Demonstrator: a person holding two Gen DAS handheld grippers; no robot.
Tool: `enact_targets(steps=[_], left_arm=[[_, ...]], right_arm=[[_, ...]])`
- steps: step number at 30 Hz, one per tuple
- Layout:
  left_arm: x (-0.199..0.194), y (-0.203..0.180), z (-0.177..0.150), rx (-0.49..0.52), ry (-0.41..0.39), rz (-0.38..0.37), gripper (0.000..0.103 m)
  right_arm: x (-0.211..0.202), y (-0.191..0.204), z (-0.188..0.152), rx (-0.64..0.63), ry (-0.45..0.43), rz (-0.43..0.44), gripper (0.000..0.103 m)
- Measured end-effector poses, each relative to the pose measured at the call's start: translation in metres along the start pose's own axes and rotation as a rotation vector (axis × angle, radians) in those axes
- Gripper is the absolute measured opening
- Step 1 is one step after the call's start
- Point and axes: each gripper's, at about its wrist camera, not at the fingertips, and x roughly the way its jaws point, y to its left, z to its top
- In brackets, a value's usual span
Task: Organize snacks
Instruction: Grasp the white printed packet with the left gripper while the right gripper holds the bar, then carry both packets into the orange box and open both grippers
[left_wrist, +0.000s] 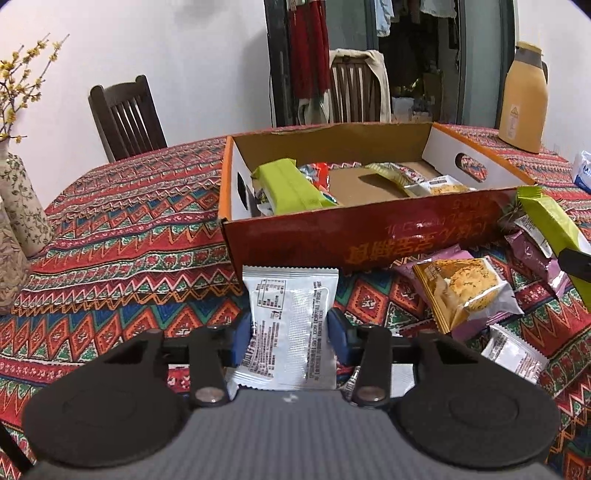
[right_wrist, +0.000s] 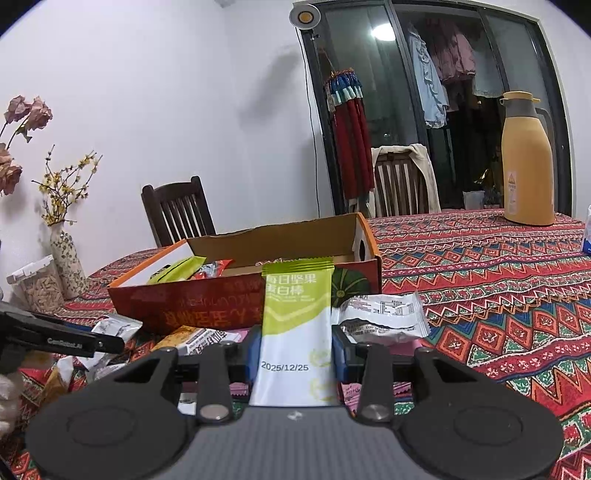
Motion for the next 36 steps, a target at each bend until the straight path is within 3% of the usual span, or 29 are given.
enact_targets(steps=[20,36], left_arm=[[-0.047,0.002,0.002,-0.096,-0.173,-0.012,0.045],[-0.056,-0.015,0.059,-0.141,-0.304,-0.06,0.045]], right_arm=[[-0.008,0.006,0.001,-0.022,-0.034,-0.029,0.037],[0.0,0.021,0.049,-0.062,-0.133,-0.017,0.037]])
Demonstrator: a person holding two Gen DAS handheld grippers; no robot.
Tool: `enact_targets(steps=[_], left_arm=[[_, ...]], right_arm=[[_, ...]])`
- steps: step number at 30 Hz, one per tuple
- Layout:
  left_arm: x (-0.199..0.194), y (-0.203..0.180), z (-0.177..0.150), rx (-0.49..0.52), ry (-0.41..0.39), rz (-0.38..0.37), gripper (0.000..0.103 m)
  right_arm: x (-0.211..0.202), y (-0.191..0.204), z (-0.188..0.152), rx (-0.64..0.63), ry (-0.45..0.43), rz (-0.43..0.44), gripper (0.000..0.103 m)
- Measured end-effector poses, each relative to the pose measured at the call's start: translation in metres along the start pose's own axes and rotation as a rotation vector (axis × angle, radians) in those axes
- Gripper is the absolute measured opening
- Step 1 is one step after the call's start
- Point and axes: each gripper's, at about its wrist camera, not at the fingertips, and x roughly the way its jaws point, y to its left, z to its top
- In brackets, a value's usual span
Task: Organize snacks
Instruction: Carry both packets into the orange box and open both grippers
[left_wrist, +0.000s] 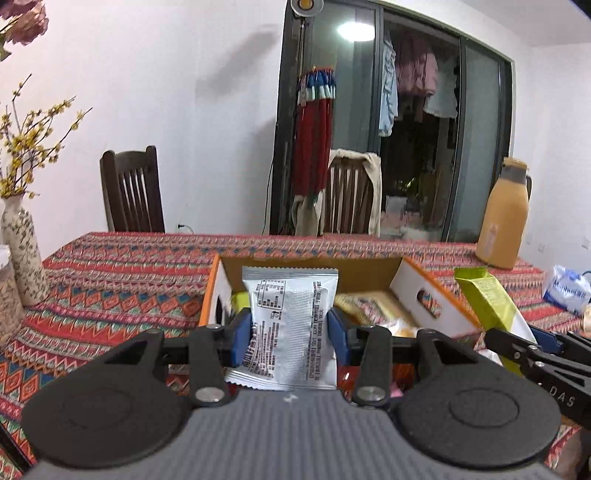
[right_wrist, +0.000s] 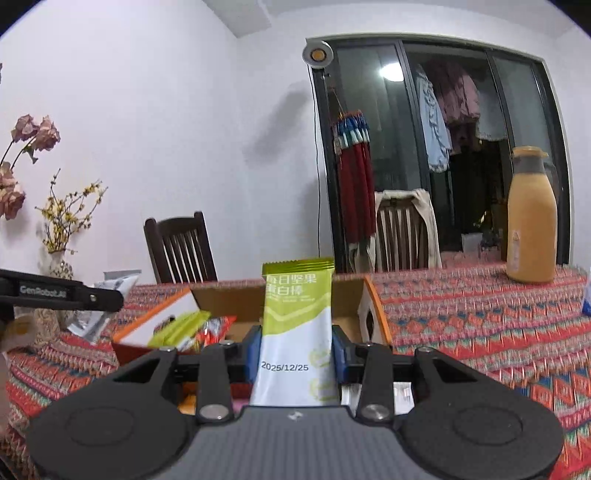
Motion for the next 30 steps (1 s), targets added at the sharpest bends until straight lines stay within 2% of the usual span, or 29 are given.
enact_targets(steps=[9,14,19,23,26,30], left_arm=[[0.031,-0.012,0.037,-0.026,-0.042,0.017,0.045],[0.062,-0.014,0.049,-0.038,-0.053,0.057,0.045],[0.088,0.0,0.04,-0.07,-0.045,0.093,0.045],[0.108,0.005,0.029,-0.058,0.005,0.11,0.045],[0.113,0.007,0.024,-0.055,0.022,0.11,0.045],[0.114,0.004,0.019,-0.051,0.024,0.11,0.046]], right_arm=[[0.041,0.007,0.046,-0.033,-0.07,-0.011,0.037],[0.072,0.005,0.063,-0.011,-0.081,-0.004,0.037],[0.1,0.0,0.056,0.003,-0.059,-0.003,0.037],[0.122,-0.003,0.04,-0.017,0.005,-0.03,0.037],[0.13,-0.005,0.034,-0.012,0.041,-0.032,0.037],[0.13,-0.002,0.031,-0.019,0.042,-0.032,0.038]])
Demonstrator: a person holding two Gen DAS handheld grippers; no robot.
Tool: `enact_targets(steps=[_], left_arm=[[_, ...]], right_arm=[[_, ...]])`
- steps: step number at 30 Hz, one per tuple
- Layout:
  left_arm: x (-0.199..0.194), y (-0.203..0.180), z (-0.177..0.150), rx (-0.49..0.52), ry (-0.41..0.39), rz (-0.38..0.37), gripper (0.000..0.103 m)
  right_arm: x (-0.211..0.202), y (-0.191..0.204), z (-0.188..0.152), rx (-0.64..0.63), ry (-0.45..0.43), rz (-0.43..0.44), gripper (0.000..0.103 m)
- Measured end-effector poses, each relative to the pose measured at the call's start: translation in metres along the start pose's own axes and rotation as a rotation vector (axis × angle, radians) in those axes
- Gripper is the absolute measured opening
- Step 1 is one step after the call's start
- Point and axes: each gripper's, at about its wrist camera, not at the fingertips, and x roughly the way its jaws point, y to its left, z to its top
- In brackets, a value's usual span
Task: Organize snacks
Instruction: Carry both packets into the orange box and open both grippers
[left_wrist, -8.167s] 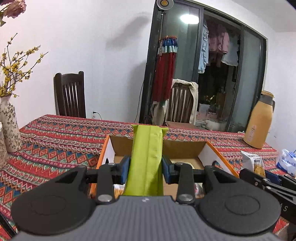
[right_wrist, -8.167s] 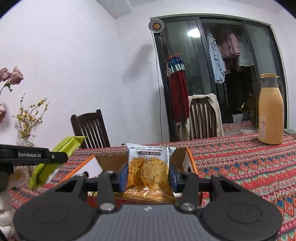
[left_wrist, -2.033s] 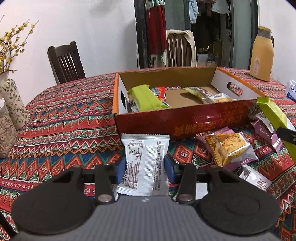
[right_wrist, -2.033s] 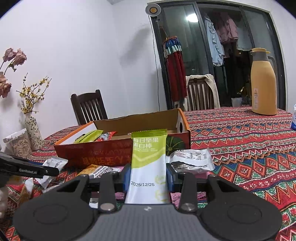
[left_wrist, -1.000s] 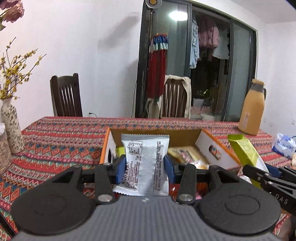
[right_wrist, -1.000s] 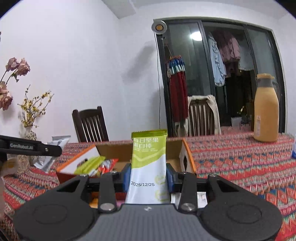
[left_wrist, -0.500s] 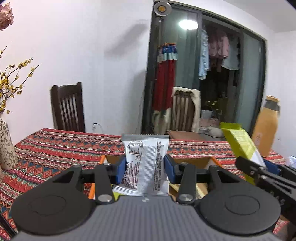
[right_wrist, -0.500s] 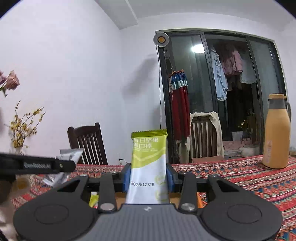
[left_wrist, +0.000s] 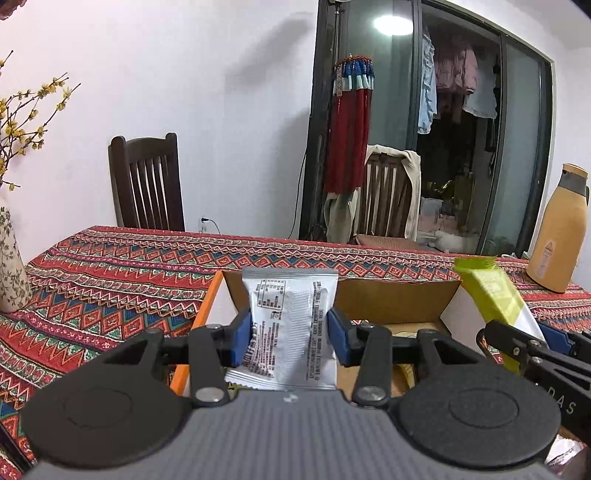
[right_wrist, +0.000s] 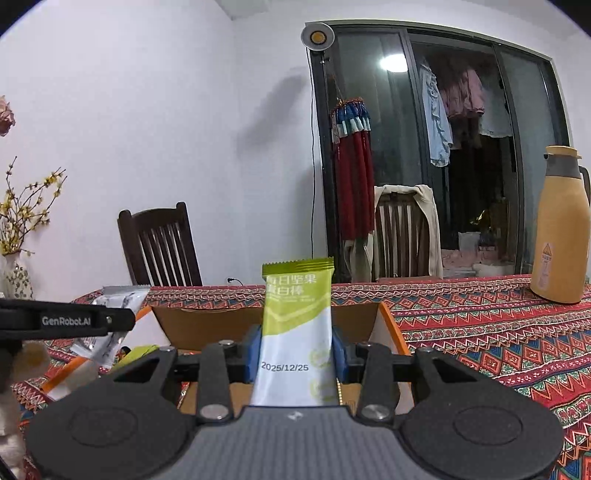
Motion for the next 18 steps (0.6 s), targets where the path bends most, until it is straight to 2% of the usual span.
enact_targets(steps=[3,4,5,6,7,8,9,18], left_arm=[[-0.002,0.001,-0.003,-0.005,-0.007,-0.003,0.052],[-0.003,0.003,-0.003,-0.011,-0.011,0.001,0.066],[-0.005,0.004,-0.003,-0.019,-0.019,0.006,0.085],[-0.007,0.005,-0.004,-0.029,-0.033,0.015,0.092],[-0.01,0.005,-0.004,-0.036,-0.044,0.026,0.103],[-0.012,0.006,-0.003,-0.044,-0.055,0.034,0.103],[-0.013,0.007,-0.002,-0.049,-0.057,0.034,0.103],[-0.015,0.007,-0.002,-0.051,-0.054,0.037,0.103]], right_arm=[[0.0,-0.002,-0.004,0.009,0.013,0.005,0.038],[0.0,-0.004,-0.003,0.017,0.015,0.004,0.04],[0.001,-0.005,-0.003,0.027,0.017,0.005,0.051],[0.0,-0.007,-0.004,0.038,0.017,0.005,0.069],[-0.001,-0.009,-0.004,0.051,0.012,0.003,0.079],[-0.001,-0.009,-0.004,0.058,0.007,0.002,0.093],[-0.002,-0.009,-0.005,0.063,0.001,0.0,0.103],[-0.004,-0.015,-0.008,0.08,-0.009,-0.02,0.103]])
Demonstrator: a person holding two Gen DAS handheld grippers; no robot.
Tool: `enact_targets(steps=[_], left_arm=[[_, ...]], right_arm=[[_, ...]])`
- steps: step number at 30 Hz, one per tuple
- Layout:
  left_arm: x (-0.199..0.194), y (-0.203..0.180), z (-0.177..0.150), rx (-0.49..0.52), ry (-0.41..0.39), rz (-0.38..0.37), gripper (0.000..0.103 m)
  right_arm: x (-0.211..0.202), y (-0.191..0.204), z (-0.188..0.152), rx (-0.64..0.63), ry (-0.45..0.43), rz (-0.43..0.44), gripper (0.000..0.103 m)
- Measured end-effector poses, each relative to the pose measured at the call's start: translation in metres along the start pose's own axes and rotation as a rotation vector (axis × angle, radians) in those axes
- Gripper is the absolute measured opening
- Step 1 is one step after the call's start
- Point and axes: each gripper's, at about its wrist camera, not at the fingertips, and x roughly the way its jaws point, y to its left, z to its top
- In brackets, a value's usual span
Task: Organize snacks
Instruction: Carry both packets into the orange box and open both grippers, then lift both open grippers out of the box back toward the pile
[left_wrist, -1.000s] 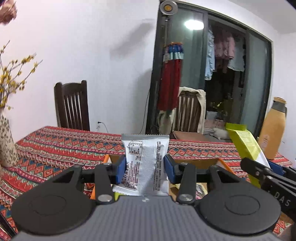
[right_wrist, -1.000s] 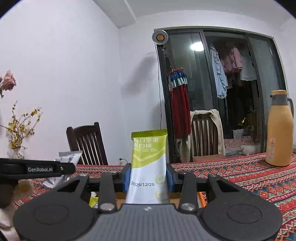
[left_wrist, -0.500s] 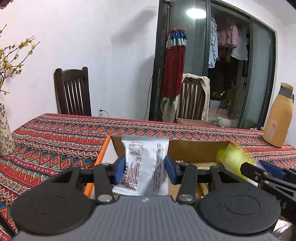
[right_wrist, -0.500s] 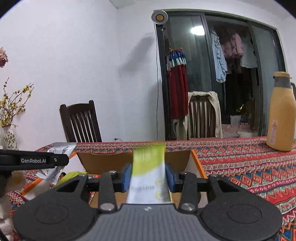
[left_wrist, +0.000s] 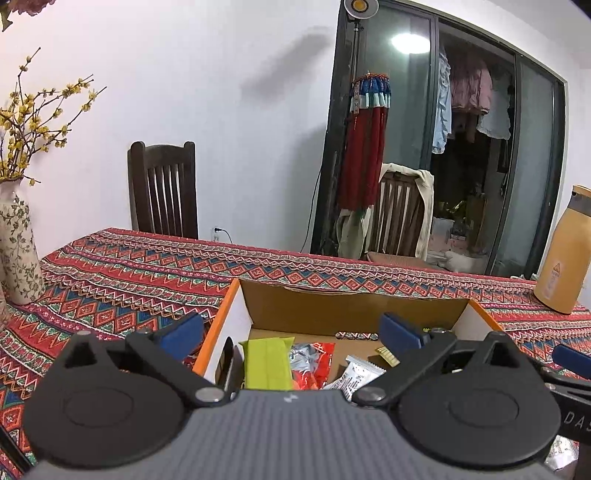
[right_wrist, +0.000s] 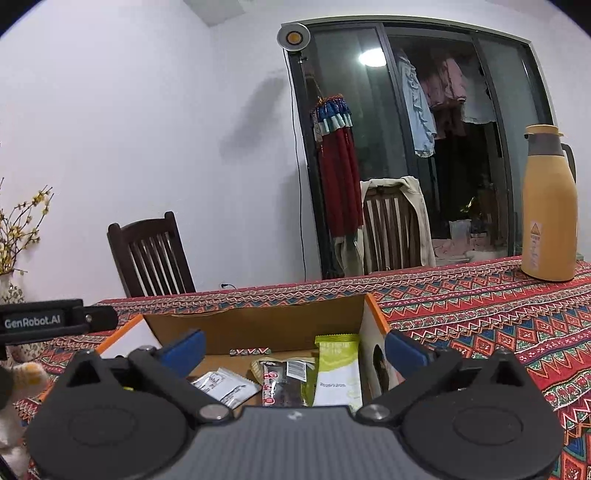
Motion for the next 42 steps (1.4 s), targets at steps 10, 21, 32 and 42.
enact_targets(steps=[10,21,32,42], left_arm=[[-0.039,0.0,0.019,-0.026,-0.089,0.002,0.103],[-0.085,0.0,0.014,0.03,-0.069,-0.067,0.103],[-0.124,0.015,-0.016,0.06,-0.038,-0.067,0.103],[-0.137,0.034,-0.052,0.077,0.049,-0.059,0.103]], right_arm=[[-0.029,0.007,0.012,-0.01,-0.059,0.014,0.103],[-0.088,0.018,0.011,-0.039,-0.088,0.036,0.103],[-0.127,0.017,-0.022,-0.033,-0.011,0.007,0.103],[-0.158,0.018,-0.056,-0.043,0.062,0.001,0.103]])
